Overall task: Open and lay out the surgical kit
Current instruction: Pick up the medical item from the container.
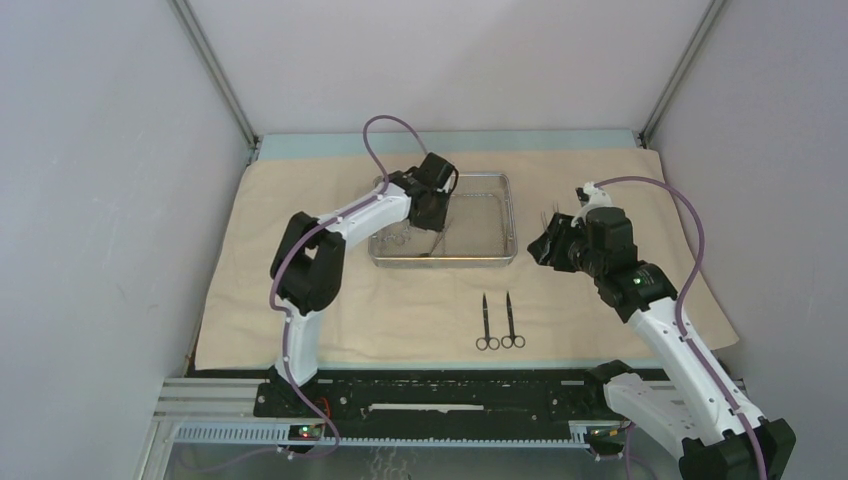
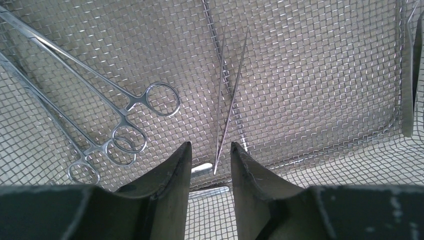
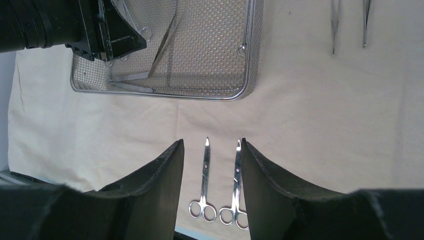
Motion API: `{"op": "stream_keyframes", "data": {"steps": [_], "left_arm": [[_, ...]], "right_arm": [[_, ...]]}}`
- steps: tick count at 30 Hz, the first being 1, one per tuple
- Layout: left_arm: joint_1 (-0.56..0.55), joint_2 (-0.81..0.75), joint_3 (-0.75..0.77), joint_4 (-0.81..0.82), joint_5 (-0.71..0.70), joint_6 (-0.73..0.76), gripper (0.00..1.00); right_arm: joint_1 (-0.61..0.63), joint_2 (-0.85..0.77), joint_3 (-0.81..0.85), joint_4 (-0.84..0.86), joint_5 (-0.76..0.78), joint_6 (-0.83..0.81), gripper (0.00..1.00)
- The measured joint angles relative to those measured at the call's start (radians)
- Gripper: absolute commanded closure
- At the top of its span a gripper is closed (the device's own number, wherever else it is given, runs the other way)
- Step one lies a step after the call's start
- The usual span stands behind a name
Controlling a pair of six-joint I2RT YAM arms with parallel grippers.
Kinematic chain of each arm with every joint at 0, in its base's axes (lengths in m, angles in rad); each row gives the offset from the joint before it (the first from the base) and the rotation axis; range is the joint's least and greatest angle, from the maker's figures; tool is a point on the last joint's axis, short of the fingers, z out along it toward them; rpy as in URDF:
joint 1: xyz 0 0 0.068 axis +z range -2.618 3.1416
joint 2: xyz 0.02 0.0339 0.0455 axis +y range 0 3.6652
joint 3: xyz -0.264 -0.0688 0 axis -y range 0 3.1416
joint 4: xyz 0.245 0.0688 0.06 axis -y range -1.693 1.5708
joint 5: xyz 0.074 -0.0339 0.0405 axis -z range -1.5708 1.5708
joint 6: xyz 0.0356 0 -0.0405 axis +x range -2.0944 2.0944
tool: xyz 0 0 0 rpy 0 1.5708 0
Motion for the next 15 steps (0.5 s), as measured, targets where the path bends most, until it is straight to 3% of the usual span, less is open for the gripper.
{"op": "stream_keyframes", "data": {"steps": [15], "left_arm": [[-0.026, 0.024, -0.039, 0.027, 0.0, 0.0, 0.62]], "right_arm": [[0.0, 0.006, 0.0, 0.0, 0.0, 0.0, 0.46]]}}
